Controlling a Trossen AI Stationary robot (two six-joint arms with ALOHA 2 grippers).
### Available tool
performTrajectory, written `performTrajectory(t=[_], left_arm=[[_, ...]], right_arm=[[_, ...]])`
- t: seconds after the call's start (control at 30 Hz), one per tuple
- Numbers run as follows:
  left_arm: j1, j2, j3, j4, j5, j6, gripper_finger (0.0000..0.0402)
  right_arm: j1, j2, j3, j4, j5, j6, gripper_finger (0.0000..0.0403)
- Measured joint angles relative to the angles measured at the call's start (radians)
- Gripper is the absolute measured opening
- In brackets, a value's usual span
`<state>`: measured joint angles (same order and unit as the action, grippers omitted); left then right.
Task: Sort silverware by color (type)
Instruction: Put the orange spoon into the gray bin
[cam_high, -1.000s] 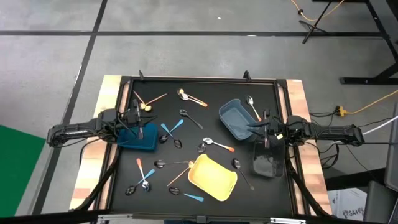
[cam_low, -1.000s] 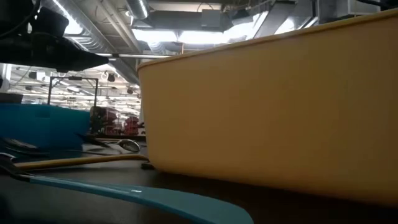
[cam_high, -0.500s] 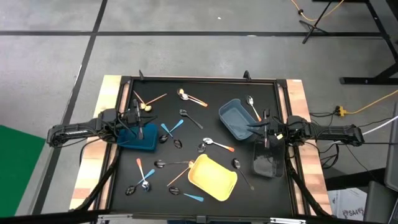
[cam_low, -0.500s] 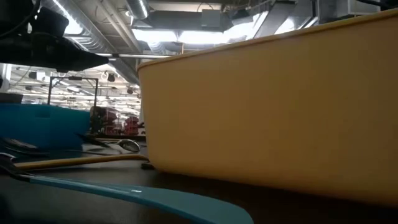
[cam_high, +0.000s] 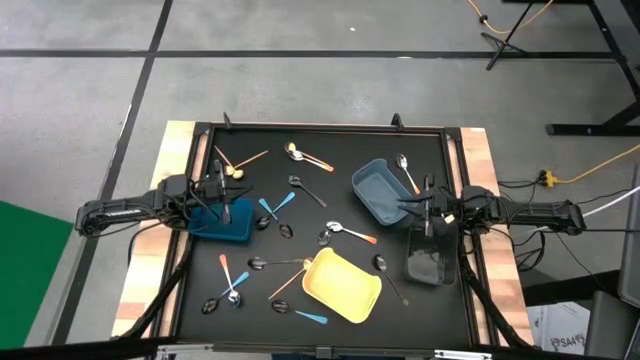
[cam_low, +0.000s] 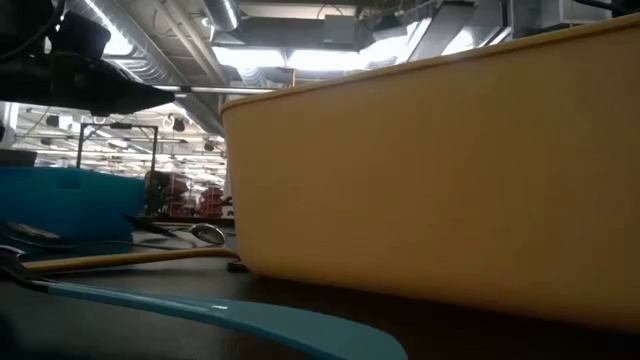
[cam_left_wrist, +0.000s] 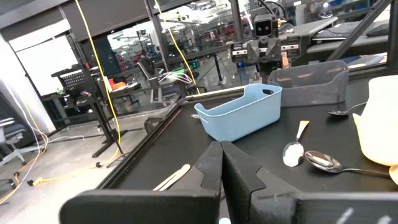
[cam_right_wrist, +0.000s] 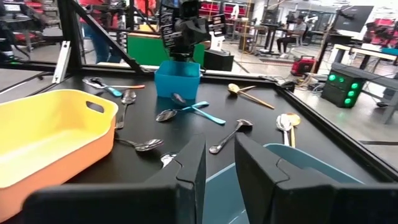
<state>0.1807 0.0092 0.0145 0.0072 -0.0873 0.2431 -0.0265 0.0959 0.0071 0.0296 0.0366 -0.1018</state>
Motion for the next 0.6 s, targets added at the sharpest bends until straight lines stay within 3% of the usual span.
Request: performTrajectory(t=[0.6], left_arm=[[0.0,0.0,0.0,0.0,0.0,0.0,0.0]], right_arm=[[0.0,0.0,0.0,0.003,-0.029,0.08,0.0079]])
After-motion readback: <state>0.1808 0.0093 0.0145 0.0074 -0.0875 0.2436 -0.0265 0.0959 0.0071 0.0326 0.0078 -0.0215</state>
